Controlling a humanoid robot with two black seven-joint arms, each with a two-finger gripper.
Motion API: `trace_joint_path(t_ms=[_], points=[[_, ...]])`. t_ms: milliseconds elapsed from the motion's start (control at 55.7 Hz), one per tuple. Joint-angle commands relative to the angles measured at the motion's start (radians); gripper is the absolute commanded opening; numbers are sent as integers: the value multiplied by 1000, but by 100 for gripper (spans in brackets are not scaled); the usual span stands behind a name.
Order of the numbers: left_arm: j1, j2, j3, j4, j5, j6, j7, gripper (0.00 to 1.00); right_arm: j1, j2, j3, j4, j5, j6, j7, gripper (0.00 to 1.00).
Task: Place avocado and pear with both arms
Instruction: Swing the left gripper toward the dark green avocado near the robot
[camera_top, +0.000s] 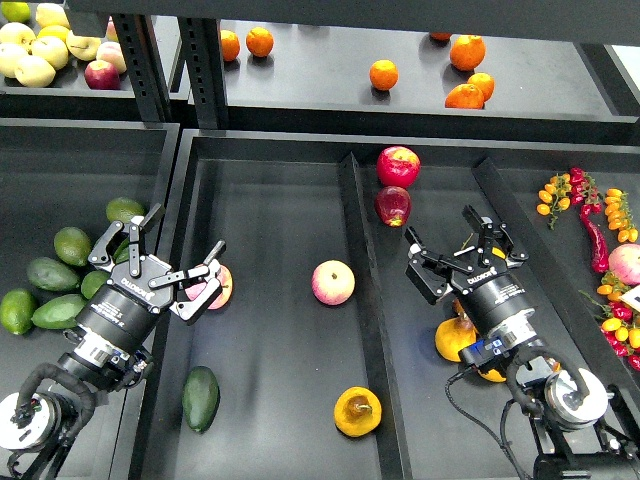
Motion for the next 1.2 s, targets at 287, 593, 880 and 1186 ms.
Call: trace_joint_path(t_ms=[287, 593, 880, 1186], points=[[97, 0, 10, -10, 7, -8, -2, 99, -16, 0, 5, 10, 5, 8, -1, 100], [92, 0, 5, -10, 7, -8, 9, 100, -16, 0, 8, 10, 7, 11, -6, 100], [114, 0, 17, -12, 6, -16, 11, 100, -54, 0, 3, 9, 12, 71, -10, 100], [135, 0, 33, -10, 6, -16, 11, 100, -70, 0, 2, 13, 13, 71, -9, 100]])
